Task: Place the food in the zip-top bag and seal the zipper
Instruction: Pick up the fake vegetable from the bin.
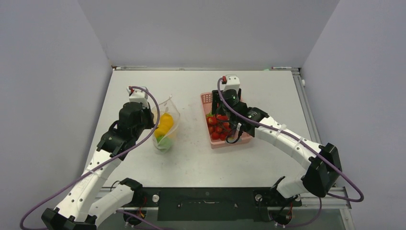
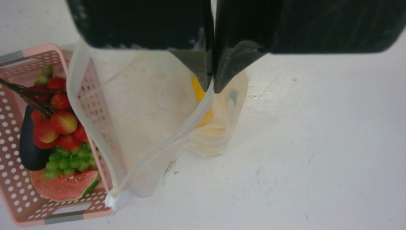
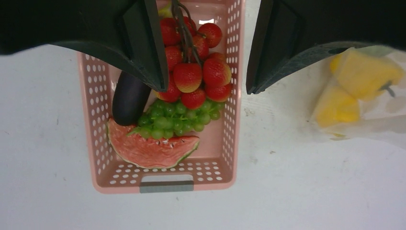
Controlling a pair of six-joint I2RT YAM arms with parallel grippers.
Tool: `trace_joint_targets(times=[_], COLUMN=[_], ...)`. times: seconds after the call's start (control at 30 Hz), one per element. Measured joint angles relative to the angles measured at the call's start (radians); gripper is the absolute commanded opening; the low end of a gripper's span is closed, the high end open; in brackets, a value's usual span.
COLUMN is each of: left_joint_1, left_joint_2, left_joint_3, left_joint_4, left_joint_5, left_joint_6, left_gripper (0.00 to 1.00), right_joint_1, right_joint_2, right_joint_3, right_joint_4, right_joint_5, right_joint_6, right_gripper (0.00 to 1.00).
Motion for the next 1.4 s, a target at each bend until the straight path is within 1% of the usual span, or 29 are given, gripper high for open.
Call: trace_joint_targets(times=[0.23,0.47,0.57,0.73,0.97,1.4], left_joint_1=[0.000,0.000,0.000,0.000,0.000,0.000], left_joint_2=[-0.002,-0.003,-0.003,-0.004,-0.004,-0.004], left_joint_3=[0.000,-0.005,-0.006,-0.006,-0.009,-0.010], left_joint_4=[0.000,0.001,0.001,0.001,0.002,0.006], left_joint_5=[0.003,0.003,0.006,0.010,0.023,0.033], left_joint_6=[0.000,0.000,0.000,0.000,-0.001,-0.001], left_gripper=[0.00,0.00,0.00,0.00,0.00,0.00], right_joint_1=[-0.061,-0.132,-0.154,-0.169,-0.175,-0.176], right_joint_2=[0.048,0.164,0.207,0.240,0.294,0.338], right_joint_3=[-0.031,-0.036,-0.039,-0.045,-0.046,-0.079], right_joint_4=[-0.020,-0.018,-0.018,-0.018,-0.014,-0.013], right_joint_5=[-0.009,-0.051,-0.056,-0.052,-0.008,0.119], right_joint_6=[0.009,0.023,0.039,0.068,0.119,0.177], right_gripper=[0.65,0.66,0.70,0.70,0.68,0.68])
